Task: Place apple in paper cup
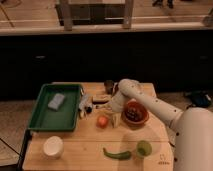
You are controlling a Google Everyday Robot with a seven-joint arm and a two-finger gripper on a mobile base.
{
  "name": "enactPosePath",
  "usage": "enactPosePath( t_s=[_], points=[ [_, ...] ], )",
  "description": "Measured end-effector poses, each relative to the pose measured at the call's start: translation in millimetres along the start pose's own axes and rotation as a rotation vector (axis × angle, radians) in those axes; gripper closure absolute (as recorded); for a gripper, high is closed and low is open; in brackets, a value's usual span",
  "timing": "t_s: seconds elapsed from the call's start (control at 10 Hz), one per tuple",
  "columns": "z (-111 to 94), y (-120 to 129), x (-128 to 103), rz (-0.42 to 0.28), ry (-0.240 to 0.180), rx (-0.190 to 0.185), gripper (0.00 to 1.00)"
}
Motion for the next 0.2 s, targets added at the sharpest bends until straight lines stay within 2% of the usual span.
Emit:
enactPosePath(
  t_s=[0.2],
  points=[
    [-0.1, 0.0, 0.0, 0.000, 0.000, 0.000, 0.23]
  ],
)
